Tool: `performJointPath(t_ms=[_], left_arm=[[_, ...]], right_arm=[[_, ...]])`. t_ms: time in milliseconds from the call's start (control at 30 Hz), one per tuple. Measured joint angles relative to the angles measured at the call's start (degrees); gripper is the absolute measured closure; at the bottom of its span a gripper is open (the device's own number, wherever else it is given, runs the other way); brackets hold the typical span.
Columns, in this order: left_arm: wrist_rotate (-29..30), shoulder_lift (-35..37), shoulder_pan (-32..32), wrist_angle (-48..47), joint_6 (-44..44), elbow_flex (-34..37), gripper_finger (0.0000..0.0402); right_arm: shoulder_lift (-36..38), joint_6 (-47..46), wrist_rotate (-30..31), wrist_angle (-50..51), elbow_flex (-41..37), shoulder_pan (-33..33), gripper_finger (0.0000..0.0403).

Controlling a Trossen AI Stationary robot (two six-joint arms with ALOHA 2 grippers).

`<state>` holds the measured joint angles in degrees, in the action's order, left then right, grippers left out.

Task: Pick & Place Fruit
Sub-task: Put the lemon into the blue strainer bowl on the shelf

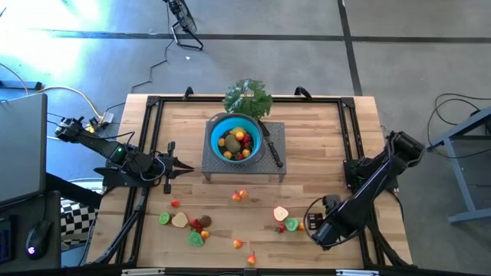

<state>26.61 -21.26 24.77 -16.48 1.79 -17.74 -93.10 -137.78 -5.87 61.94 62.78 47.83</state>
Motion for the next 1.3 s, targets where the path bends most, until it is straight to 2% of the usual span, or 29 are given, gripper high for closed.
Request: performJointPath(t_ms=[833, 1300], left_arm=[[0.0, 0.0, 0.0, 0.0, 0.0, 0.0, 0.0380], [0.0, 0.0, 0.0, 0.0, 0.0, 0.0, 0.0380]], right_arm=[[-11.4, -0.4, 2.9, -4.2, 0.0, 0.0, 0.0123], [-11.5, -0.2, 3.8, -4.2, 0.0, 0.0, 0.0165]])
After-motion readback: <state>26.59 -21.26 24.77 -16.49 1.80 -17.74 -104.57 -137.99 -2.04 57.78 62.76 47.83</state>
